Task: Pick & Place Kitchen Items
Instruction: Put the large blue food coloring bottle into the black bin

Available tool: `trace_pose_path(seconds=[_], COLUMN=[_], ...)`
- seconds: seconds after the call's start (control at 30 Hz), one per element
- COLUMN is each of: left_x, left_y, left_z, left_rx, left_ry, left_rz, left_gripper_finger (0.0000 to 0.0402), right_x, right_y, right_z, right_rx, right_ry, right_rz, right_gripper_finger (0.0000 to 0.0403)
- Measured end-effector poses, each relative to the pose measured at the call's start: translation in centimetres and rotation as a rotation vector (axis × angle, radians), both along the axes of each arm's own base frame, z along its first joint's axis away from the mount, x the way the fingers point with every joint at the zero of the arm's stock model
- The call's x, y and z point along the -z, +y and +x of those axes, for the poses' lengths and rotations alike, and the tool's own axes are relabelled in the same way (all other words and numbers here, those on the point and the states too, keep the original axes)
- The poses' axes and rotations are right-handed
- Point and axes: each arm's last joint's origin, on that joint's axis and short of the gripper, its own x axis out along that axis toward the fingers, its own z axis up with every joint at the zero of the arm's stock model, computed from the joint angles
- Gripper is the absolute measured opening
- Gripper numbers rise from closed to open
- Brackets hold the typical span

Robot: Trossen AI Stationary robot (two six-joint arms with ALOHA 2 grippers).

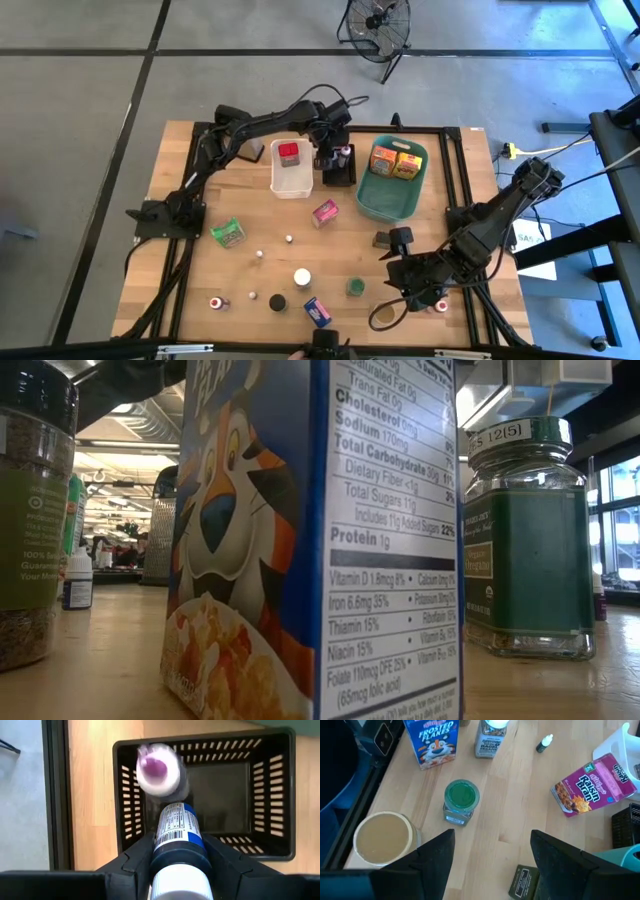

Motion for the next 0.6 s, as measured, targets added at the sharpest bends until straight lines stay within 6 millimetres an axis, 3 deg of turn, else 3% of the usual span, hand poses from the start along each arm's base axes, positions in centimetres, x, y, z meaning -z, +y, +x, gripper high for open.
trace_pose_path(seconds=[0.23, 0.6], left_x=[1.3, 1.4], left_y=[0.1, 0.3], left_z=[0.2, 0.2], left_rx=[-0.010, -0.048], left_ry=[0.036, 0.030], left_rz=[-0.022, -0.036], left_gripper_finger=[0.0141, 0.0141], right_x=[0.0, 0.0], right_y=[0.0, 0.0], right_z=[0.0, 0.0], right_rx=[0.000, 0.000], right_ry=[0.000, 0.000], right_rz=[0.000, 0.000], right_gripper_finger=[0.0264, 0.0264])
